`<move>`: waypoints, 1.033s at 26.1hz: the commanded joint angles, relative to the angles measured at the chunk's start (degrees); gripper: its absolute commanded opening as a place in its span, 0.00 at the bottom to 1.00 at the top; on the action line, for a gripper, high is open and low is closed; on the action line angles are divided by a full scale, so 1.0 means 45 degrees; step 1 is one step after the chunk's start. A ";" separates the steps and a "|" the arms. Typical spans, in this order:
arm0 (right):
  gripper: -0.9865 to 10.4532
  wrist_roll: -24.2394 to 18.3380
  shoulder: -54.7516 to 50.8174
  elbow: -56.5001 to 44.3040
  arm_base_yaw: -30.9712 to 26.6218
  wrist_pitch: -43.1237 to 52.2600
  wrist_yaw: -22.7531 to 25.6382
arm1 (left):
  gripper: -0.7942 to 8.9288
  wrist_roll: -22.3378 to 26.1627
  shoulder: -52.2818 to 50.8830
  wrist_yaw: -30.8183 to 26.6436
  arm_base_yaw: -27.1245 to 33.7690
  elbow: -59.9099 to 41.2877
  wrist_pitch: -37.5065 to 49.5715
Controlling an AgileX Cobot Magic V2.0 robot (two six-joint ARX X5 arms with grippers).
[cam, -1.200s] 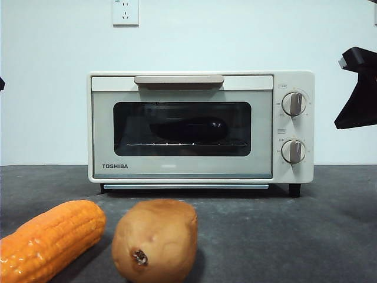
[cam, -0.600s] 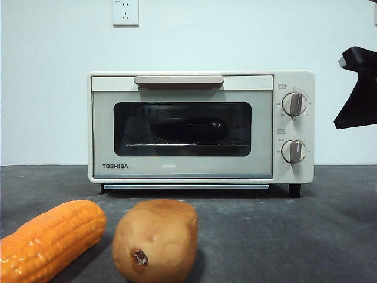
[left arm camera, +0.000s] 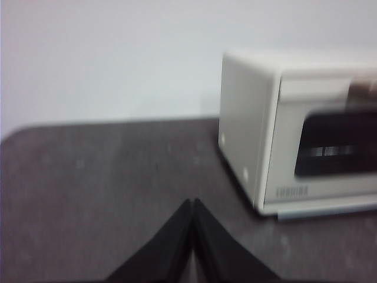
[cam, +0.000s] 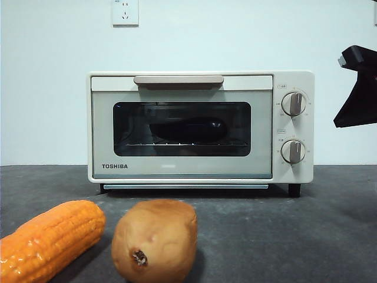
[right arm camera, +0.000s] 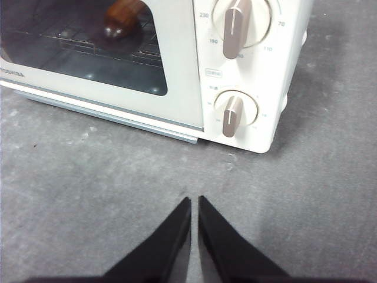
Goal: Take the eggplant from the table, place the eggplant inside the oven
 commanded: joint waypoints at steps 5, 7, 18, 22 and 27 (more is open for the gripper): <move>0.09 0.0141 0.0073 0.0058 0.0053 0.0136 0.0049 | 0.09 0.0151 -0.0019 0.0000 0.0000 -0.0180 -0.0826; 0.09 0.0141 0.0073 0.0058 0.0053 0.0136 0.0049 | 0.09 0.0151 -0.0015 0.0000 0.0000 -0.0180 -0.0840; 0.09 -0.0928 -0.5255 0.0044 -0.0690 0.0121 0.1243 | 0.09 0.0151 -0.0015 0.0000 0.0000 -0.0180 -0.0835; 0.09 -0.1535 -0.7062 -0.0311 -0.2681 0.0146 0.1180 | 0.09 0.0151 -0.0015 0.0000 0.0000 -0.0180 -0.0835; 0.09 -0.1525 -0.7936 -0.1545 -0.4702 0.0121 -0.0321 | 0.09 0.0151 -0.0015 0.0005 0.0000 -0.0180 -0.0835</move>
